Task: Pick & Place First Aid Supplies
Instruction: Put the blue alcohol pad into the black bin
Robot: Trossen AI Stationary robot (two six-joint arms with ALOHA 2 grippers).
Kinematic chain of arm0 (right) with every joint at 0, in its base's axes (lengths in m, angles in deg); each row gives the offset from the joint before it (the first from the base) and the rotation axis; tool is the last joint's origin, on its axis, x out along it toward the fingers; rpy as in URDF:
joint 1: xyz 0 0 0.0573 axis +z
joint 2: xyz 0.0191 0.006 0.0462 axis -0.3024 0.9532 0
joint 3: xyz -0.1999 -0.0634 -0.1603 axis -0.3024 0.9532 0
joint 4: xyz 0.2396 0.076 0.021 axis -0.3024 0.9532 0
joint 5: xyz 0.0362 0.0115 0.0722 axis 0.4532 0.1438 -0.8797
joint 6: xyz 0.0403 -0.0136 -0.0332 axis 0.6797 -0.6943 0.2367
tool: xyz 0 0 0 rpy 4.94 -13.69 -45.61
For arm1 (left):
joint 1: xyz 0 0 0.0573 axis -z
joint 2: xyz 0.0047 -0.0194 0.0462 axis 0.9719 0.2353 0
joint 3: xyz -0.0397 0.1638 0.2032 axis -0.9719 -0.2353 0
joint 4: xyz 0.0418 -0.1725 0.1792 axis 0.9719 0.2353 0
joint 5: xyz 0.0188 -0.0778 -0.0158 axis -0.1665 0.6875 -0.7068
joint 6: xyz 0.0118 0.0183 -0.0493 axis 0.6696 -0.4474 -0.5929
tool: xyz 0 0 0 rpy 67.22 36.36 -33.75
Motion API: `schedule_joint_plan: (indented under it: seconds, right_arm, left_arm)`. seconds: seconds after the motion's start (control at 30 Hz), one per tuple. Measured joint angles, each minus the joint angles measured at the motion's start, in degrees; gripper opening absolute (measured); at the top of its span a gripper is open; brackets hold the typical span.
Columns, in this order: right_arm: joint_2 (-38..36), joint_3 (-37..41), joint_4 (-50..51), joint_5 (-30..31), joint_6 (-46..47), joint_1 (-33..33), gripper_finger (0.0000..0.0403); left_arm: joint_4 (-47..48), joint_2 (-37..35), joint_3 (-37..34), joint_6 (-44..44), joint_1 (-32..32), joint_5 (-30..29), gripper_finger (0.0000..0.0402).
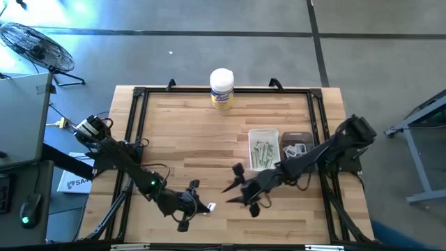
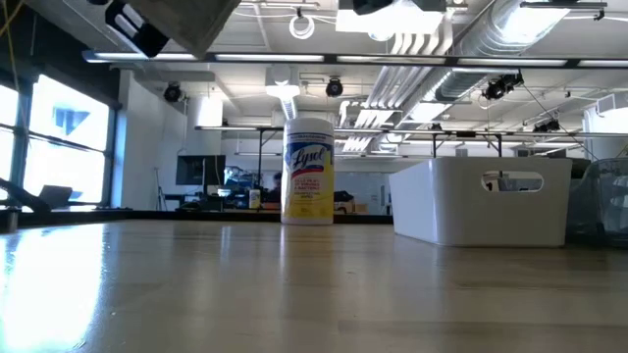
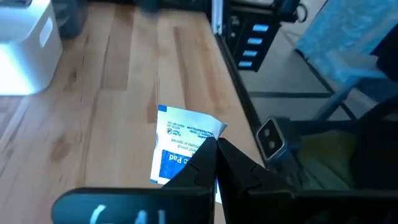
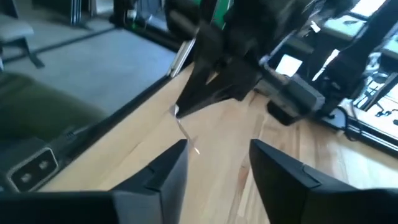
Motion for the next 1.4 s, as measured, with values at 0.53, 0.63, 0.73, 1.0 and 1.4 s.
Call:
schedule_joint_plan:
  seconds: [0.53, 0.63, 0.73, 1.0, 1.4]
  right_arm:
    - [9.23, -8.8, 5.71, -1.16, -0.63, -1.08, 0.0151]
    - [9.23, -8.8, 4.83, -3.1, 0.14, -1.25, 0.0136]
    - [9.23, -8.78, 5.03, -3.72, 0.98, -1.46, 0.0118]
    - [9.23, -8.76, 5.94, -3.69, 3.51, -1.49, 0.0024]
    - [9.23, -8.72, 8.1, -2.69, 9.86, -3.34, 0.0005]
  left_arm:
    - [-5.4, -0.02, 0.04, 4.04, -1.79, -0.82, 0.0]
    - [-6.32, -0.02, 0.04, 4.11, -3.19, -0.86, 0.0]
    - [-7.26, -0.02, 0.04, 4.24, -4.54, -0.79, 0.0]
    - [-7.4, -0.07, 0.06, 5.6, -5.45, -0.33, 0.0001]
    - [-2.68, -5.01, 0.04, 5.73, -5.32, 0.27, 0.0097]
